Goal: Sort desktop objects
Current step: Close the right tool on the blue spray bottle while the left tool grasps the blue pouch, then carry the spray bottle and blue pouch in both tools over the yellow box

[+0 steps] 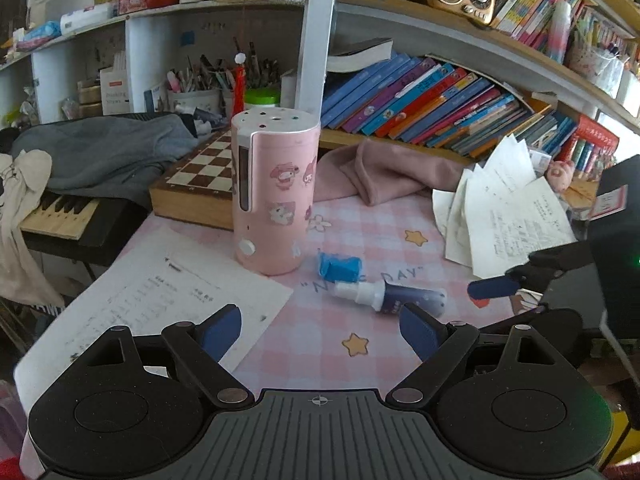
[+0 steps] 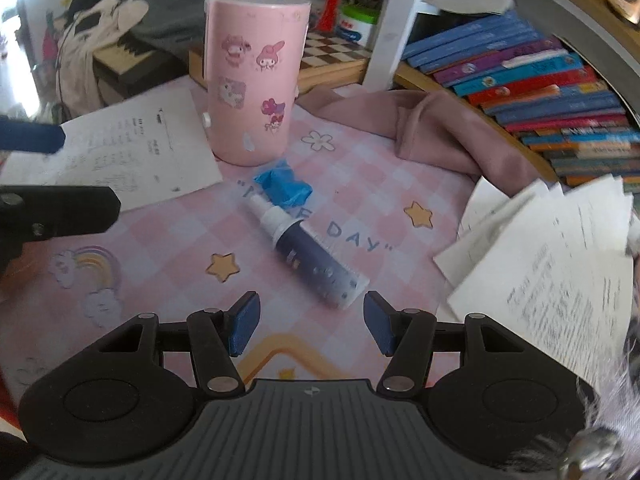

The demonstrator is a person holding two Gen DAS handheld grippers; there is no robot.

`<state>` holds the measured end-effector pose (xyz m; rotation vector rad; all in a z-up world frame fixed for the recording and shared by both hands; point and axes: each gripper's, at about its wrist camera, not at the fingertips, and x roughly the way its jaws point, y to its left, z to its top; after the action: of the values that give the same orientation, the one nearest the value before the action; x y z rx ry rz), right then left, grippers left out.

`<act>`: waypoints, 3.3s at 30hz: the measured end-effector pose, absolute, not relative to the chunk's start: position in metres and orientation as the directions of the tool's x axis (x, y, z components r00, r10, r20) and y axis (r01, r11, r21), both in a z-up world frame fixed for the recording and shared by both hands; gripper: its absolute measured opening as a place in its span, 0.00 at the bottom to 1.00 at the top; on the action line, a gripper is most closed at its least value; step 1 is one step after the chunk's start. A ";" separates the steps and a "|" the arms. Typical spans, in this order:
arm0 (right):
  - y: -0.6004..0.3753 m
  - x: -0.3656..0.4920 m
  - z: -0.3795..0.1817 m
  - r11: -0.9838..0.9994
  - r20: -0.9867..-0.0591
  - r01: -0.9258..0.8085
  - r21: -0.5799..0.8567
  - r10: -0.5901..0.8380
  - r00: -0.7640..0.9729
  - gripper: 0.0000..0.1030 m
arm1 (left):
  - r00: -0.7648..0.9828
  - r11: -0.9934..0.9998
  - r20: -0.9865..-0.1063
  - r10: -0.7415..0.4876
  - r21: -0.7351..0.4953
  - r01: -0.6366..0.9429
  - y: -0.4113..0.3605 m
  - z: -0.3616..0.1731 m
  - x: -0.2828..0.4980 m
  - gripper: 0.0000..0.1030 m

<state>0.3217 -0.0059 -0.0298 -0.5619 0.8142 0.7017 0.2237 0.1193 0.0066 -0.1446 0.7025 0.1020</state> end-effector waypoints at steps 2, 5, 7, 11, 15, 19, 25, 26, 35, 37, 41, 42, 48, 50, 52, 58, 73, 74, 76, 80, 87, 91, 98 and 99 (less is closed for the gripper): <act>0.001 0.331 -0.035 0.622 -0.806 -0.758 -0.196 0.338 0.486 0.53 | 0.755 0.985 -0.653 0.051 -0.092 -0.146 0.120 0.005 0.233 0.86; 0.013 0.344 -0.045 0.583 -0.810 -0.784 -0.211 0.345 0.474 0.53 | 0.751 0.985 -0.657 0.063 -0.081 -0.153 0.121 0.003 0.246 0.86; 0.021 0.352 -0.053 0.564 -0.814 -0.796 -0.219 0.344 0.468 0.51 | 0.750 0.984 -0.657 0.071 -0.077 -0.161 0.122 0.003 0.252 0.86; 0.028 0.367 -0.068 0.561 -0.832 -0.803 -0.201 0.334 0.442 0.47 | 0.746 0.981 -0.661 0.077 -0.085 -0.176 0.125 -0.001 0.262 0.86; 0.021 0.370 -0.068 0.594 -0.843 -0.787 -0.167 0.329 0.426 0.29 | 0.742 0.982 -0.667 0.067 -0.088 -0.168 0.125 -0.009 0.273 0.86; -0.003 0.365 -0.062 0.705 -0.878 -0.704 -0.082 0.282 0.385 0.29 | 0.745 0.989 -0.666 0.044 -0.076 -0.127 0.117 -0.018 0.286 0.85; -0.037 0.331 -0.050 0.815 -0.895 -0.578 0.030 0.279 0.347 0.29 | 0.733 0.998 -0.680 0.010 -0.044 -0.055 0.099 -0.037 0.304 0.85; -0.040 0.326 -0.050 0.822 -0.896 -0.568 0.037 0.279 0.346 0.30 | 0.732 0.998 -0.682 0.004 -0.041 -0.043 0.096 -0.040 0.307 0.84; -0.051 0.312 -0.059 0.846 -0.903 -0.529 0.061 0.272 0.332 0.30 | 0.758 0.997 -0.651 0.034 0.076 0.020 0.067 -0.056 0.353 0.79; -0.052 0.311 -0.059 0.845 -0.900 -0.532 0.060 0.276 0.336 0.30 | 0.751 0.996 -0.658 0.059 0.089 0.000 0.067 -0.062 0.368 0.75; -0.053 0.309 -0.056 0.838 -0.888 -0.544 0.046 0.284 0.361 0.31 | 0.713 0.989 -0.690 0.122 0.142 -0.032 0.065 -0.078 0.394 0.68; -0.053 0.309 -0.055 0.835 -0.884 -0.549 0.036 0.283 0.373 0.34 | 0.705 0.987 -0.697 0.133 0.158 -0.030 0.064 -0.082 0.399 0.63; -0.048 0.315 -0.056 0.822 -0.874 -0.569 0.019 0.290 0.389 0.36 | 0.685 0.989 -0.718 0.124 0.143 -0.030 0.062 -0.090 0.415 0.56; -0.048 0.318 -0.059 0.824 -0.882 -0.565 0.036 0.292 0.370 0.33 | 0.669 0.998 -0.741 0.066 0.062 -0.030 0.070 -0.089 0.418 0.39; -0.050 0.321 -0.063 0.829 -0.887 -0.557 0.056 0.297 0.353 0.30 | 0.662 0.999 -0.748 0.043 0.040 -0.019 0.071 -0.086 0.416 0.27; -0.056 0.316 -0.061 0.840 -0.887 -0.535 0.089 0.312 0.341 0.29 | 0.653 0.999 -0.758 -0.006 0.017 0.029 0.065 -0.080 0.380 0.24; -0.060 0.263 -0.015 0.835 -0.816 -0.540 0.109 0.385 0.431 0.29 | 0.767 0.988 -0.629 -0.126 -0.151 0.039 0.099 0.006 0.207 0.24; -0.061 0.256 -0.010 0.833 -0.809 -0.543 0.109 0.391 0.439 0.29 | 0.776 0.986 -0.616 -0.131 -0.163 0.037 0.102 0.013 0.195 0.24; -0.061 0.241 0.001 0.827 -0.796 -0.552 0.105 0.403 0.453 0.29 | 0.795 0.983 -0.590 -0.140 -0.182 0.039 0.106 0.024 0.173 0.24; -0.063 0.207 0.021 0.822 -0.772 -0.561 0.094 0.416 0.480 0.29 | 0.823 0.978 -0.543 -0.164 -0.202 0.061 0.108 0.041 0.135 0.23; -0.072 0.150 0.043 0.851 -0.736 -0.519 0.081 0.402 0.545 0.29 | 0.833 0.968 -0.504 -0.228 -0.212 0.137 0.104 0.050 0.088 0.23; -0.083 0.120 0.046 0.879 -0.727 -0.472 0.067 0.367 0.580 0.29 | 0.824 0.954 -0.492 -0.282 -0.232 0.188 0.100 0.048 0.072 0.23; -0.115 0.085 0.048 0.939 -0.720 -0.338 0.064 0.278 0.636 0.29 | 0.788 0.918 -0.473 -0.394 -0.236 0.318 0.074 0.050 0.061 0.23; -0.120 0.083 0.049 0.947 -0.718 -0.316 0.064 0.264 0.644 0.29 | 0.783 0.913 -0.470 -0.406 -0.232 0.334 0.070 0.051 0.061 0.23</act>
<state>0.0826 -0.1195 0.0492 -0.0690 0.8055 0.3305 0.0609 0.0705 0.0510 -0.1391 0.5381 -0.4010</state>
